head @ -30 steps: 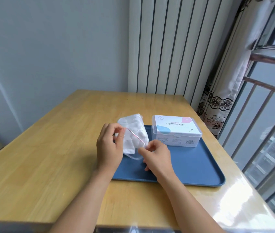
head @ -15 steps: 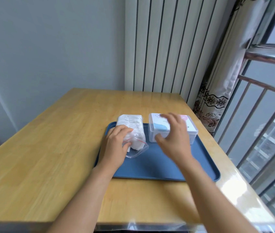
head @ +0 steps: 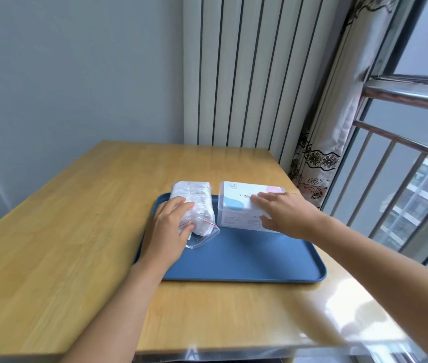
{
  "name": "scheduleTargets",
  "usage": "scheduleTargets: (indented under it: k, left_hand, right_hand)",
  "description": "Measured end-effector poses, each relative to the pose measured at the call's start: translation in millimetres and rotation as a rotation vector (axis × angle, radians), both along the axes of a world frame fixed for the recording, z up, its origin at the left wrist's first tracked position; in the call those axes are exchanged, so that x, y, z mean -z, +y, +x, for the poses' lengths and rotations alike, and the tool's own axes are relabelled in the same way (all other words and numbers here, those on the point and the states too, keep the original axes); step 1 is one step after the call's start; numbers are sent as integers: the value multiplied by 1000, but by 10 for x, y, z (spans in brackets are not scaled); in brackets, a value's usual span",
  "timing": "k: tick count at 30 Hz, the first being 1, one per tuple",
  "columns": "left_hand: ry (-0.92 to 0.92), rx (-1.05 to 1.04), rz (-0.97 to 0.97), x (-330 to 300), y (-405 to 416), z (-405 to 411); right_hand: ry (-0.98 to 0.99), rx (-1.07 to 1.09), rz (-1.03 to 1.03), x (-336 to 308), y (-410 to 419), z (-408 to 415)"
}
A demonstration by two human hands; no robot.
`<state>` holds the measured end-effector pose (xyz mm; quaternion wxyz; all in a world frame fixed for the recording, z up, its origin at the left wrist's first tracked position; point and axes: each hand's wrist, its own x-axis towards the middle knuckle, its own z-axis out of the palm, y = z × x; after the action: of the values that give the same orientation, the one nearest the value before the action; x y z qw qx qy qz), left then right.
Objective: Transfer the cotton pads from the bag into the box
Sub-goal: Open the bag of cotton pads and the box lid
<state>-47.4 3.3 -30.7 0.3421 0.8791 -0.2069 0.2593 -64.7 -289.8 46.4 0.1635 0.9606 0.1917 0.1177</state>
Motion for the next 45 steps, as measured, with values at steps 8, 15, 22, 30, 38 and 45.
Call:
scheduleTargets:
  k: [8, 15, 22, 30, 38, 45]
  left_hand:
    - [12, 1, -11, 11, 15, 1]
    - [11, 26, -6, -19, 10, -52]
    - [7, 34, -33, -16, 18, -26]
    - [45, -35, -87, -5, 12, -9]
    - [91, -61, -168, -36, 7, -17]
    - [131, -21, -216, -83, -1, -58]
  right_hand:
    - [-189, -108, -282, 7, 53, 50]
    - [-215, -219, -214, 32, -93, 11]
    - [-278, -188, 128, -387, -175, -155]
    - [-406, 281, 862, -425, 215, 183]
    - [130, 168, 509, 322, 511, -254]
    - [26, 17, 671, 164, 419, -481]
